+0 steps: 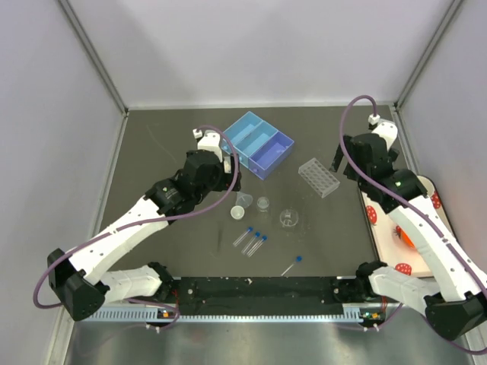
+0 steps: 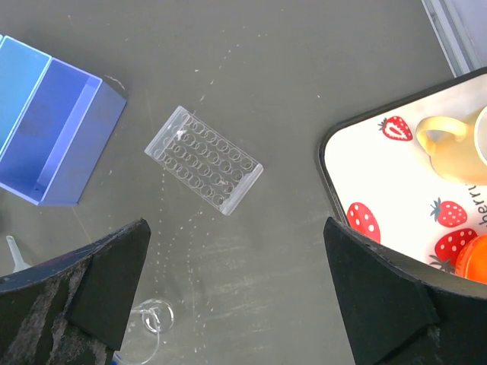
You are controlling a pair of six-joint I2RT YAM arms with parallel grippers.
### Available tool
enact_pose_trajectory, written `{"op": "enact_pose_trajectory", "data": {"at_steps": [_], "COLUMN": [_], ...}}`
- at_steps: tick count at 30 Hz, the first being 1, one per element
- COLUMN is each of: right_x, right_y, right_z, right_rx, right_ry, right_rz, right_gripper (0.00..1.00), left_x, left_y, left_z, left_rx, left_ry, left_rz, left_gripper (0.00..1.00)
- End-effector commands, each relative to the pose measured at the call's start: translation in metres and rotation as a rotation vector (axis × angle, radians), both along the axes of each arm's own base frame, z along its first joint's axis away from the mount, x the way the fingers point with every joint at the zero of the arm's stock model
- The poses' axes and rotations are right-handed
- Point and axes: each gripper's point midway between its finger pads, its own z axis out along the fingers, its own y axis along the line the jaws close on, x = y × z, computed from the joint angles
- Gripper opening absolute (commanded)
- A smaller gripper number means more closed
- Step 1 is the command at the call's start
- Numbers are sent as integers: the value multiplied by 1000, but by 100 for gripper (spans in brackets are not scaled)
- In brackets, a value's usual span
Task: Organize the chemistry lab equipment
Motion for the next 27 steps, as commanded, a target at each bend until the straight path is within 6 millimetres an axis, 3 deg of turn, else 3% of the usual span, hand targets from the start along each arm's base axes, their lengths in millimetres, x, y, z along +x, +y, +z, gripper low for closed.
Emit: {"op": "enact_pose_trajectory", "data": {"at_steps": [1,10,13,18,23,27], "right_x": [-1,-2,-2,-3,-6,-7], "right_y": [-7,-4,-3,5,13,18], "right_z": [21,18,18,17,14,9], "right_rx": [14,22,24,36,40,44], "right_ry": [-73,-76,-79,-72,-76,-68], "right_rz": [-25,-11,-1,54,124,157], "right_gripper": [99,99,99,99,99,99], "left_x": [0,-8,-28,-50,-83,-100], "left_y": [-3,-15,-42,-74,-115,-134], "left_z": [21,23,25,-10,-54,-77], "left_rx": [-40,-56,-72,126,132,112], "left_ry": [-50,-69,-71,-39,71,131], "left_rz": [-24,-133,-273,-330,-446,-480], "left_gripper": [99,99,99,98,97,96]}}
